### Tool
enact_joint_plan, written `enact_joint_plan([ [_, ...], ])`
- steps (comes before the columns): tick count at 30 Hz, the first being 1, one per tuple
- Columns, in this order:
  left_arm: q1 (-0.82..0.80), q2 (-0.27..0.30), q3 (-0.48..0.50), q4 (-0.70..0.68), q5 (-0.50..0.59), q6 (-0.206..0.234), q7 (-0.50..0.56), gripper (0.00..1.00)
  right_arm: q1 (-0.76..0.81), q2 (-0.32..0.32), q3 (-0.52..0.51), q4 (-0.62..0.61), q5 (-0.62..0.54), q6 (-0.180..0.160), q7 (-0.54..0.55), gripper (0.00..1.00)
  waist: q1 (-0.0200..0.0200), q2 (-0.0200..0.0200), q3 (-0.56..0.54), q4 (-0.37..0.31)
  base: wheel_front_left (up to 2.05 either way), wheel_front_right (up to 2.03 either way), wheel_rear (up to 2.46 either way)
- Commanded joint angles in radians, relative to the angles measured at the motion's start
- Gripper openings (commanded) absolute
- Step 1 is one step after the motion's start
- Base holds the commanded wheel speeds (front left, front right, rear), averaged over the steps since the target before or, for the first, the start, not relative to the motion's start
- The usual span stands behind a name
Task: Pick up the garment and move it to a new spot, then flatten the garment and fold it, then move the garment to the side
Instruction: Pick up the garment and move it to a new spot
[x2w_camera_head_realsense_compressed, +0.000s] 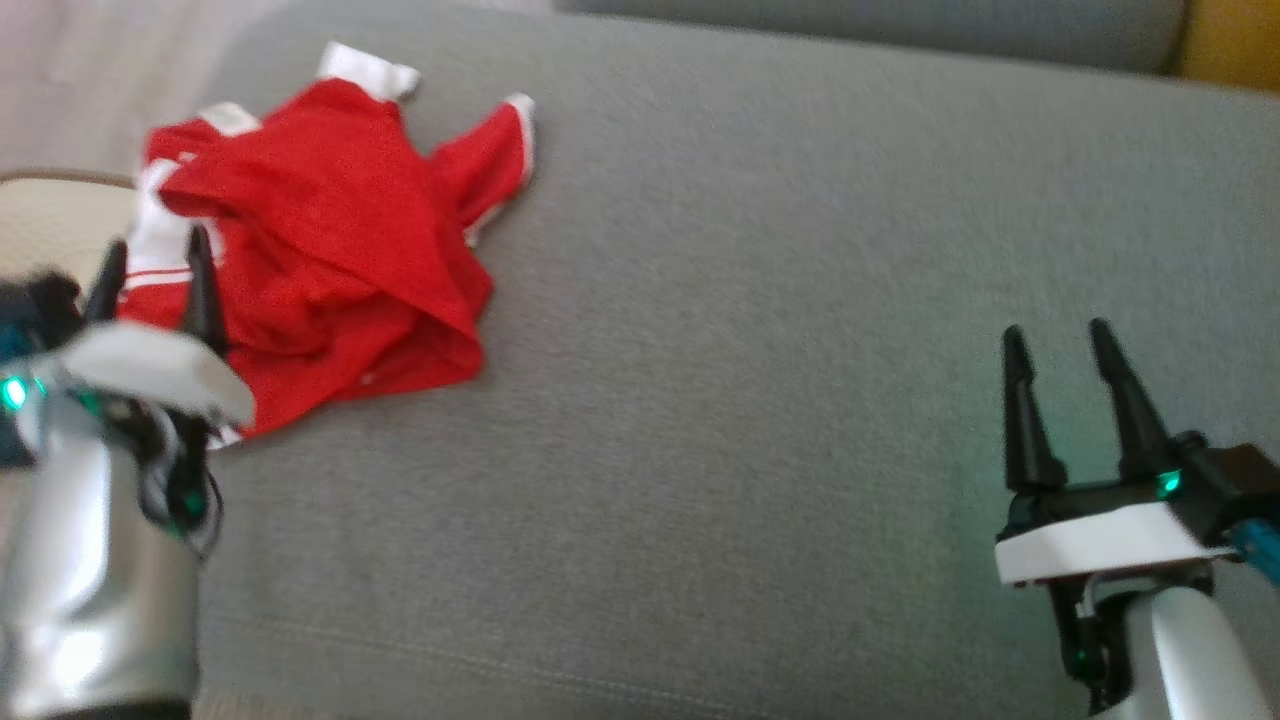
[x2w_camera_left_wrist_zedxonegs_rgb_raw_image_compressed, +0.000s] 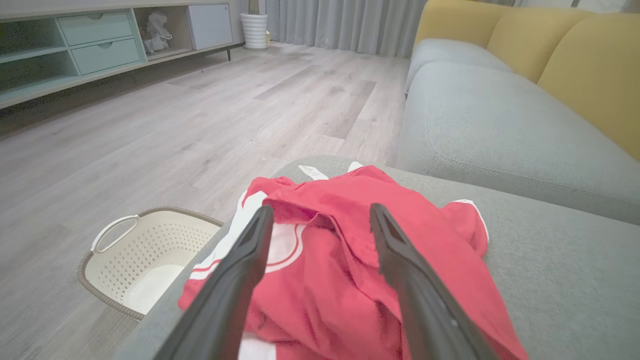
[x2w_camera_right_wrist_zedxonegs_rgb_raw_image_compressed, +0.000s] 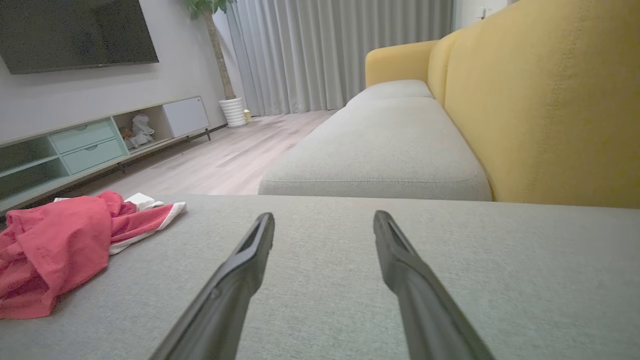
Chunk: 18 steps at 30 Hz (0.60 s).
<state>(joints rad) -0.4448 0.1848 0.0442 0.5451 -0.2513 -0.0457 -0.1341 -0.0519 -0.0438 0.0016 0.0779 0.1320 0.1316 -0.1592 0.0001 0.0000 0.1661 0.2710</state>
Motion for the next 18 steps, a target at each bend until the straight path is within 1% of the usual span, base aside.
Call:
enact_joint_plan([
  [1, -0.096, 0.056, 0.036, 0.019, -0.012, -0.007, 0.036, 1.0, -0.037, -0.006, 0.012, -0.061, -0.009, -0.001, 0.012, 1.0, -0.0001, 0.0, 0.075, -0.064, 0.0, 0.0, 0.0],
  [6, -0.252, 0.114, 0.047, 0.176, -0.03, -0.011, 0.135, 1.0, -0.041, -0.006, 0.005, -0.115, -0.017, -0.001, 0.038, 1.0, -0.0001, 0.0, 0.14, -0.102, 0.0, 0.0, 0.0],
  [9, -0.317, 0.144, 0.047, 0.261, -0.024, 0.006, 0.171, 1.0, -0.044, -0.006, 0.005, -0.129, -0.008, -0.001, 0.042, 1.0, -0.0001, 0.0, 0.166, -0.119, 0.0, 0.0, 0.0],
  [13, -0.377, 0.181, 0.047, 0.357, -0.016, 0.023, 0.181, 1.0, -0.054, -0.006, 0.01, -0.132, -0.003, -0.001, 0.041, 1.0, -0.0001, 0.0, 0.187, -0.142, 0.0, 0.0, 0.0],
  [17, -0.414, 0.203, 0.035, 0.432, -0.007, 0.027, 0.178, 1.0, -0.061, -0.006, 0.007, -0.133, 0.0, -0.001, 0.037, 1.0, -0.0001, 0.0, 0.198, -0.157, 0.0, 0.0, 0.0],
  [18, -0.423, 0.205, 0.032, 0.449, -0.005, 0.026, 0.179, 0.7, -0.062, -0.006, 0.005, -0.133, 0.0, -0.001, 0.037, 1.0, -0.0001, 0.0, 0.2, -0.159, 0.0, 0.0, 0.0],
])
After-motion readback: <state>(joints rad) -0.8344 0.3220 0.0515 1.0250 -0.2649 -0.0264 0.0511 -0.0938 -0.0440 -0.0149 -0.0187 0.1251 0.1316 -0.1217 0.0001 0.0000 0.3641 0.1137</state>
